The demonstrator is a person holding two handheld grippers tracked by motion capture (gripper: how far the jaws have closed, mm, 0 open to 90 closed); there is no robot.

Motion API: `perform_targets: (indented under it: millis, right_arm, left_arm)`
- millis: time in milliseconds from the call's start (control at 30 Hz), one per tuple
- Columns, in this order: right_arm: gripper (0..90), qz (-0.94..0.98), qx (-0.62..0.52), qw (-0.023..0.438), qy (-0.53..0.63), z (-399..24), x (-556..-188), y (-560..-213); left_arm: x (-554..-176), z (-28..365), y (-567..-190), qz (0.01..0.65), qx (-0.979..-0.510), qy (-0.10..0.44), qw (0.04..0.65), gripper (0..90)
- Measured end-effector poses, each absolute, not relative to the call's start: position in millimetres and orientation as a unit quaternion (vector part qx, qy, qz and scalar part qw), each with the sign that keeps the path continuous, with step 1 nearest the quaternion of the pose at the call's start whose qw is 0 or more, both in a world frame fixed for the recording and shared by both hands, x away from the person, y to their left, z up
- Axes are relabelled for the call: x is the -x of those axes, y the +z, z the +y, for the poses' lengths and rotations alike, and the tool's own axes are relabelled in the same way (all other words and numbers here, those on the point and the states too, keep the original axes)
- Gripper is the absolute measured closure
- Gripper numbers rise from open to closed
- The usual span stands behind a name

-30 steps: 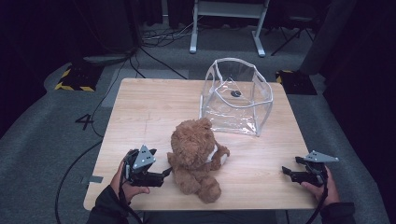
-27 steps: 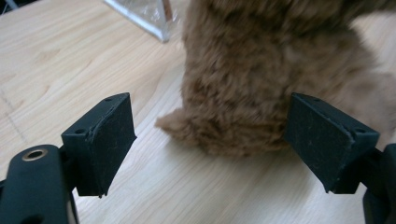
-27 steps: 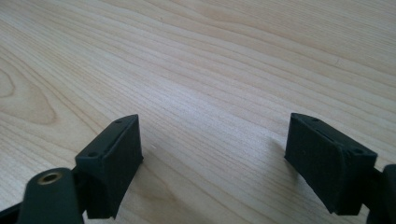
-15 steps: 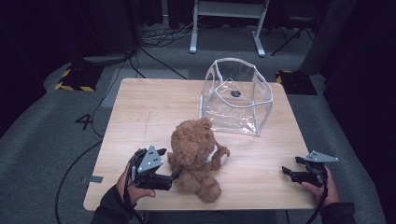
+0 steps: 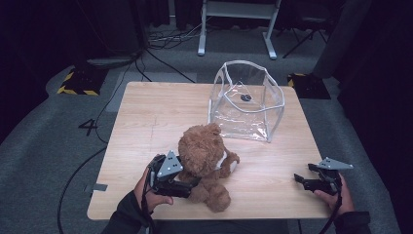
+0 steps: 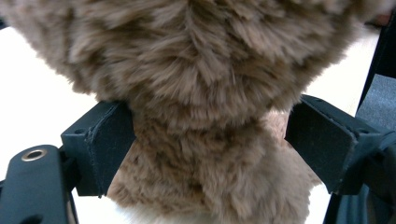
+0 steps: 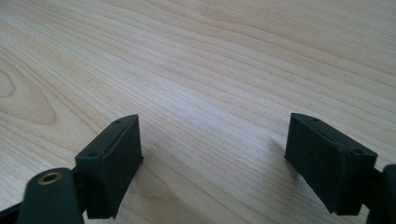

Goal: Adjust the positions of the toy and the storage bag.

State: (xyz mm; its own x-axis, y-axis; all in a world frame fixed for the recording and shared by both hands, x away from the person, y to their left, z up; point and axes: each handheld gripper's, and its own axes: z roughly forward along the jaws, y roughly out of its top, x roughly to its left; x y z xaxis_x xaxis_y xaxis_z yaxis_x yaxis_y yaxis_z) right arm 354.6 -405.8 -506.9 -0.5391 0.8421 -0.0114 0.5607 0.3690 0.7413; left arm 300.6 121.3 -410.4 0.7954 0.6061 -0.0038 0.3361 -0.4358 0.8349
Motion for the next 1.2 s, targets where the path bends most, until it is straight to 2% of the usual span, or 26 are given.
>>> perform_targets:
  millis: [467,1000,1200]
  right_arm:
    - [18.5,0.803,-0.437,0.199,0.353,-406,-355,-507]
    - [18.5,0.803,-0.437,0.199,0.353,-406,-355,-507]
    - [18.5,0.803,-0.437,0.199,0.353,-406,-355,-507]
  left_arm:
    - [-329,106,-419,0.328,-0.823,0.151,0.438,15.1]
    - [-350,90,-436,0.339,-0.825,0.137,0.431,5.2]
    - [-353,85,-440,0.342,-0.824,0.133,0.432,9.9]
